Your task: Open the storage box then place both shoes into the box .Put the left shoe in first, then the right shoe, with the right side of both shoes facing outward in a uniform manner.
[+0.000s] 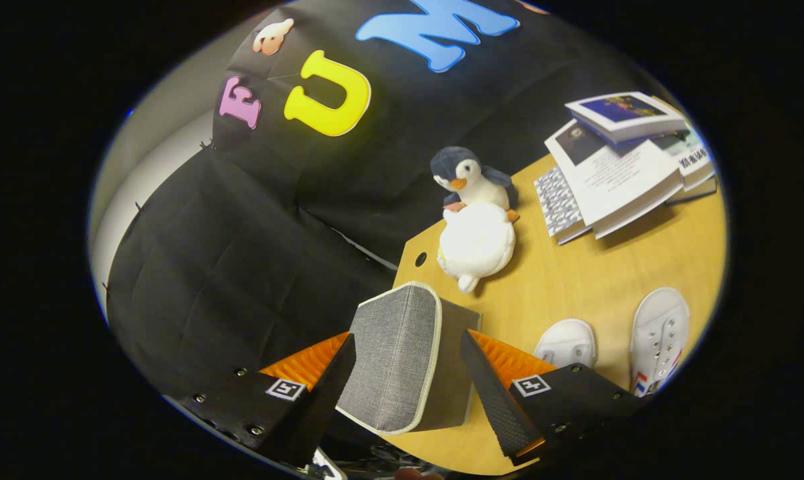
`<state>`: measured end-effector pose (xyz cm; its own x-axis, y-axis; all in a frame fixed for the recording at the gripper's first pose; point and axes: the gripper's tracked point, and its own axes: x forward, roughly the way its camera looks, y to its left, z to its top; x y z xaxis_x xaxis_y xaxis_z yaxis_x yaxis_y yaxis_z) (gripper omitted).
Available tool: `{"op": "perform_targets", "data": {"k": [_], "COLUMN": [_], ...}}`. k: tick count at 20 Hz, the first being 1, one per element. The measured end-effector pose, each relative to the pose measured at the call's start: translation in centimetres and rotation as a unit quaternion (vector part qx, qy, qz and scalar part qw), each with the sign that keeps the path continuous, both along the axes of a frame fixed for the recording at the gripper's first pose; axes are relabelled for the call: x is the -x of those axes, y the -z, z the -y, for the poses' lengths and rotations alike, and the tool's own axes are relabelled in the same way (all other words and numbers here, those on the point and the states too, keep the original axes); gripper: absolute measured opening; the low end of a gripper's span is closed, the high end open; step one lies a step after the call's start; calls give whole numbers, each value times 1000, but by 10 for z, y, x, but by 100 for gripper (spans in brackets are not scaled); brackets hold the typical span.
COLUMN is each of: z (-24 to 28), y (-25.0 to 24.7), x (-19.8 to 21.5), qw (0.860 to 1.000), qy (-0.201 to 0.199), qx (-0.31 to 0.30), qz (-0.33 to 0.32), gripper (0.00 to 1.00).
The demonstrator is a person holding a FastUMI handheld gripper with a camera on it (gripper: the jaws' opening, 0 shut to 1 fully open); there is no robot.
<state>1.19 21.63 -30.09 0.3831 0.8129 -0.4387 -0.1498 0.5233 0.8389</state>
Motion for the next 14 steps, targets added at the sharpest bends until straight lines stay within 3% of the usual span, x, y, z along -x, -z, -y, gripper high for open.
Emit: {"op": "perform_targets", "data": {"k": [6, 14], "z": [-48, -80], "y": [54, 74], "x": [17, 33], "qw": [994, 986], "qy": [-61, -93], "qx": [-49, -82], "qz": [-72, -115], "gripper": [97, 97]}}
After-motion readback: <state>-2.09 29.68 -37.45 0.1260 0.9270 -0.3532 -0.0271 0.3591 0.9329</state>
